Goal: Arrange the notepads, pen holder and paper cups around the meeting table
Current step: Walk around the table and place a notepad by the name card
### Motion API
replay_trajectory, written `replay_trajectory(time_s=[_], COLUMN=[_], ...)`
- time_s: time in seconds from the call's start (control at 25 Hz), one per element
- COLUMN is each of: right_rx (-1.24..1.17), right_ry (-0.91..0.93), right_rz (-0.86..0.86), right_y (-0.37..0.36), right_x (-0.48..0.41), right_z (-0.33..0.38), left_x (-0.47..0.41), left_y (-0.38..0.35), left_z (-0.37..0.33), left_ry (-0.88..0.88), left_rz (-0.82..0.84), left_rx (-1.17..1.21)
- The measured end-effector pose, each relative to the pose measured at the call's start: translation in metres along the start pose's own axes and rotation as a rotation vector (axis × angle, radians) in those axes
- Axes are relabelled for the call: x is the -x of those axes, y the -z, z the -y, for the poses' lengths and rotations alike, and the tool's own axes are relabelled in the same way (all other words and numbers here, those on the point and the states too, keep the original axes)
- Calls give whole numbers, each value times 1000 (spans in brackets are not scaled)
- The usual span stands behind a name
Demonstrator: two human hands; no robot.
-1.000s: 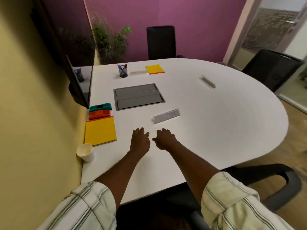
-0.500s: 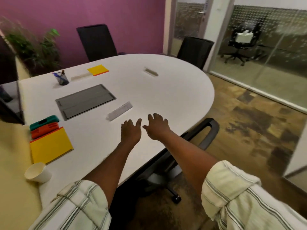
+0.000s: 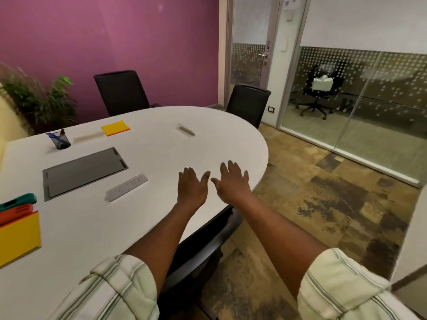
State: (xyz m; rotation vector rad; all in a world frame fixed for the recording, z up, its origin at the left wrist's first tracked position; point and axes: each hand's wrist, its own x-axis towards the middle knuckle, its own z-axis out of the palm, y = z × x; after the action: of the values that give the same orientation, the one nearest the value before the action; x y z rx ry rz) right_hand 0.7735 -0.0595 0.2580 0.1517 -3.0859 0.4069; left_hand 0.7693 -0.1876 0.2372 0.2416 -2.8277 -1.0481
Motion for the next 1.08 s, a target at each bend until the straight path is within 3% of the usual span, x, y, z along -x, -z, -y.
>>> replay_trajectory(time_s=[0.36, 0.76, 1.08], right_rx=[-63, -116, -70], right_ry=[-109, -214, -183], right_rz=[41, 83, 34], right_y=[22, 16, 22], right_x=[-64, -250, -407], right_z=[-150, -293, -380], left_x=[-41, -249, -384], left_y=[-115, -271, -349], left_z=[-116, -197, -248], left_ry=[-87, -38, -102], left_rz=[77, 203, 93], left_rx=[-3, -30, 14])
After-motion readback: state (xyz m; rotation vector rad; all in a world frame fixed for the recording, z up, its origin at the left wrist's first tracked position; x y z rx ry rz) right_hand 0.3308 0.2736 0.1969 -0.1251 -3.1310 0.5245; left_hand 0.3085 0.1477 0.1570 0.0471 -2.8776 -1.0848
